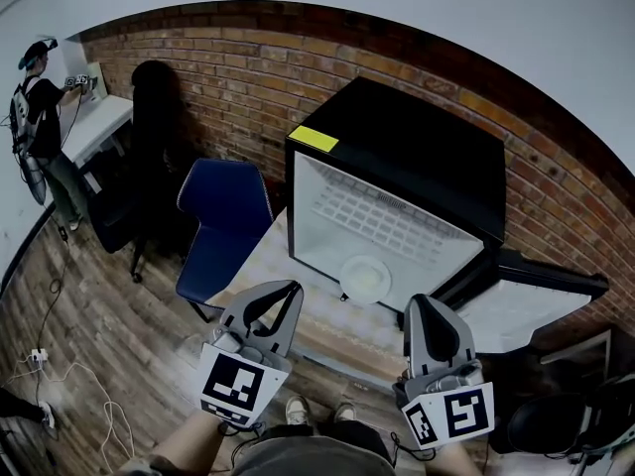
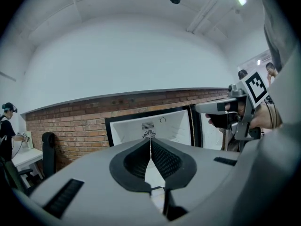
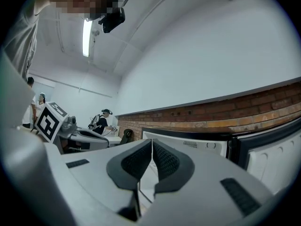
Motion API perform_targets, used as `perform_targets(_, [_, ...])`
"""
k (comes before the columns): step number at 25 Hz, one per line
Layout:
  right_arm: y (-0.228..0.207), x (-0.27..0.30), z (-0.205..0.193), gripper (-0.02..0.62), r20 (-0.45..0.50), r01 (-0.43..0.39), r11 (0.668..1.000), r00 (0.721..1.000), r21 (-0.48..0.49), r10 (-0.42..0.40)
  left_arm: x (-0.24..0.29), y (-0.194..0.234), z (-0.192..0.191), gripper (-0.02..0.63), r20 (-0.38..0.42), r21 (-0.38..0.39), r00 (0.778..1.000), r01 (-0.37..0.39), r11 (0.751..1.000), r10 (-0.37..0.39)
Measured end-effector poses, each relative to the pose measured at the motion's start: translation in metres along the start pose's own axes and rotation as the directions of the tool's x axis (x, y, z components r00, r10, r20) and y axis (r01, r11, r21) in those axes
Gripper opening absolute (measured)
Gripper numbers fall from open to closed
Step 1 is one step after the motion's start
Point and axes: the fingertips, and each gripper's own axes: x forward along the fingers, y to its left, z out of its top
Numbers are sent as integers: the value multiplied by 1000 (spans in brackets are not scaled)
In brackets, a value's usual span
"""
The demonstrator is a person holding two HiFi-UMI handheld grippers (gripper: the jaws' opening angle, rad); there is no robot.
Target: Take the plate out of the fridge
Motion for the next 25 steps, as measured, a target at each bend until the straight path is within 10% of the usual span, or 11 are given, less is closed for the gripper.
perform_targets(19, [-31,30,-23,31,-53,-65,998,996,7,65,61,3,-17,20,-88,-123,995,-52,991,41])
perform_targets(25, [-39,39,-29,31,-63,-73,997,995,-7,72,80,0,-17,97,-26,-338,999,24,941,-35])
